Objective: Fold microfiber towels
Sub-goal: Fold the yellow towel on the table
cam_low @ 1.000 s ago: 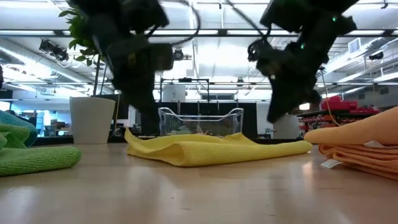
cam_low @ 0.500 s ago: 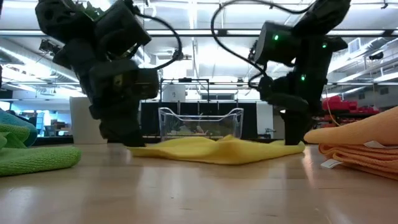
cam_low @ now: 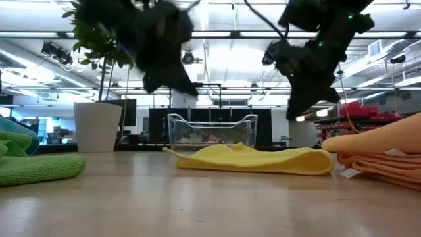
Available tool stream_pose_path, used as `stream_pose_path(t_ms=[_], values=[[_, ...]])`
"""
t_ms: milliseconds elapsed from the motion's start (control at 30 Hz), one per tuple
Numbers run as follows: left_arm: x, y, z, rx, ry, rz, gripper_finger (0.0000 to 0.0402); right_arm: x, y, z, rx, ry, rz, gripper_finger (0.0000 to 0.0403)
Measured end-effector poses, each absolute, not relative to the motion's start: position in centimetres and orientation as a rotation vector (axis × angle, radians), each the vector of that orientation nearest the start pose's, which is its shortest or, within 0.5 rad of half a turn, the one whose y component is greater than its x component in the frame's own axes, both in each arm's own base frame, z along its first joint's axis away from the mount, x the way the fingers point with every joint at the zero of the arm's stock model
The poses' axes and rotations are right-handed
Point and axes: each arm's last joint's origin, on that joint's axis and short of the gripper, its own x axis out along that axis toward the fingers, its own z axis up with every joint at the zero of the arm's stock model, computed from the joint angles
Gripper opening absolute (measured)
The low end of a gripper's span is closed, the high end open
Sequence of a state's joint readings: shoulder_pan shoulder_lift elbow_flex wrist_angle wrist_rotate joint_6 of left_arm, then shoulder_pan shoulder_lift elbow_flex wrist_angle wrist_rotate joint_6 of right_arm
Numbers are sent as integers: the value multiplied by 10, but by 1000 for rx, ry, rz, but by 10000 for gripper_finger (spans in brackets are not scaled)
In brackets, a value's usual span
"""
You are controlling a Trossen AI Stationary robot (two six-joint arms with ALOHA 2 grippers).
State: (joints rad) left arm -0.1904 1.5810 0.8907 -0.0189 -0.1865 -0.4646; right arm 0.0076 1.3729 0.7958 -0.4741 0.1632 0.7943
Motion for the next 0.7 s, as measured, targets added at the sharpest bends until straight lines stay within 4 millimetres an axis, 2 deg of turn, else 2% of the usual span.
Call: stream_pose_path(t_ms=[100,267,333,400,467,533,600,667,700], values=[[308,-45,176,-268,735,156,2,269,19,184,631,879,-500,2],[305,-28,136,-341,781,92,2,277,28,153,650,956,-561,2],[317,-22,134,-362,706,77,2,276,31,145,653,1005,-554,2],[320,-17,136,-353,689,78,1,279,33,137,668,1021,-540,2],[330,-13,135,-338,669,73,1,272,32,131,653,1075,-563,2],[331,-10,133,-338,700,60,1,273,32,129,669,1066,-568,2],[343,-7,129,-340,684,57,1,269,30,128,673,1085,-585,2],[342,-6,122,-346,746,57,1,268,30,129,677,1092,-590,2],[351,-6,120,-347,728,52,1,265,30,132,670,1094,-594,2]])
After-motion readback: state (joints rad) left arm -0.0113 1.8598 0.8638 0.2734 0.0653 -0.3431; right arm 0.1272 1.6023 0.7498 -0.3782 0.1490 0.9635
